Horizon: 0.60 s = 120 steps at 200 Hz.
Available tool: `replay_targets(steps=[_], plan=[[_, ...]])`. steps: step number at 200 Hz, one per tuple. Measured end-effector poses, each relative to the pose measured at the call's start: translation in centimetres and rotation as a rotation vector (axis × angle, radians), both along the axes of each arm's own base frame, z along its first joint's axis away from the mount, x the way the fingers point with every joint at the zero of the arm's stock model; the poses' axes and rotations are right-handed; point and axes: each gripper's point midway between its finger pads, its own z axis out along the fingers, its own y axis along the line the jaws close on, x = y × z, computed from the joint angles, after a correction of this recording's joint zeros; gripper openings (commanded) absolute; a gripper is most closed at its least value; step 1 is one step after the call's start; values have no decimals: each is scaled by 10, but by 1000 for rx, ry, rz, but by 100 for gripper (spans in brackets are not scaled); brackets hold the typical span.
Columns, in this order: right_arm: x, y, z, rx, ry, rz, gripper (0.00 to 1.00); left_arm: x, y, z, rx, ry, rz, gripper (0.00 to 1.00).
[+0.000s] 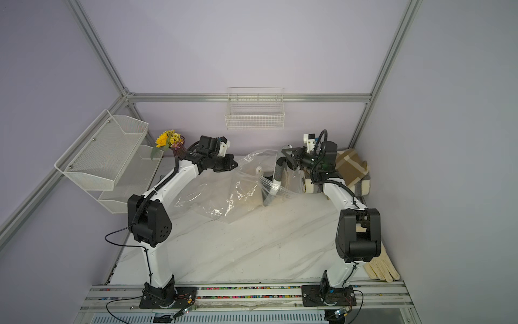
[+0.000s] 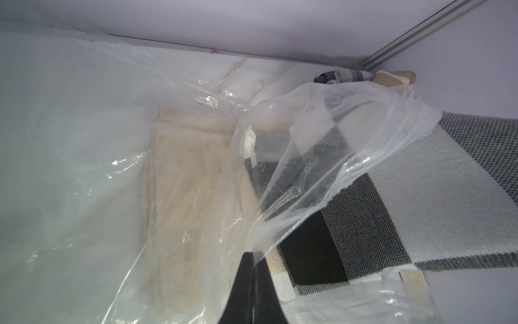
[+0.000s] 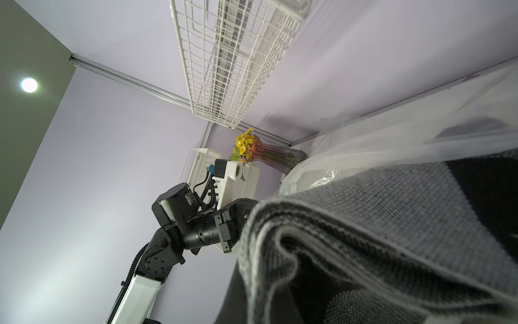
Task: Take the scarf out of the vacuum bag
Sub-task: Take out the scarf from the vacuum bag.
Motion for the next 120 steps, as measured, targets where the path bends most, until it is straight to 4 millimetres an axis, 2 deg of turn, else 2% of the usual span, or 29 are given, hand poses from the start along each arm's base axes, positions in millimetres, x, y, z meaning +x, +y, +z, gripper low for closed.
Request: replay_targets(steps=[2, 9, 18, 20, 46, 90, 120], plan=[[0, 0, 0, 0, 0, -1, 0, 0, -1, 0, -2, -2, -4, 51], [0, -1, -1, -2, 0, -2, 0, 0, -3, 3, -12, -9, -11, 77], [0, -2, -2, -6, 0, -3, 0, 2, -5, 6, -23, -22, -18, 98], [0, -2, -2, -7, 0, -3, 0, 2, -5, 6, -25, -24, -20, 100], [0, -3, -6, -20, 13, -4, 0, 3, -4, 3, -38, -43, -9, 100], [0, -3, -6, -21, 17, -1, 0, -1, 18, -37, -45, 60, 64, 100], [0, -3, -6, -19, 19, -1, 0, 4, 31, -52, -55, 106, 105, 100]])
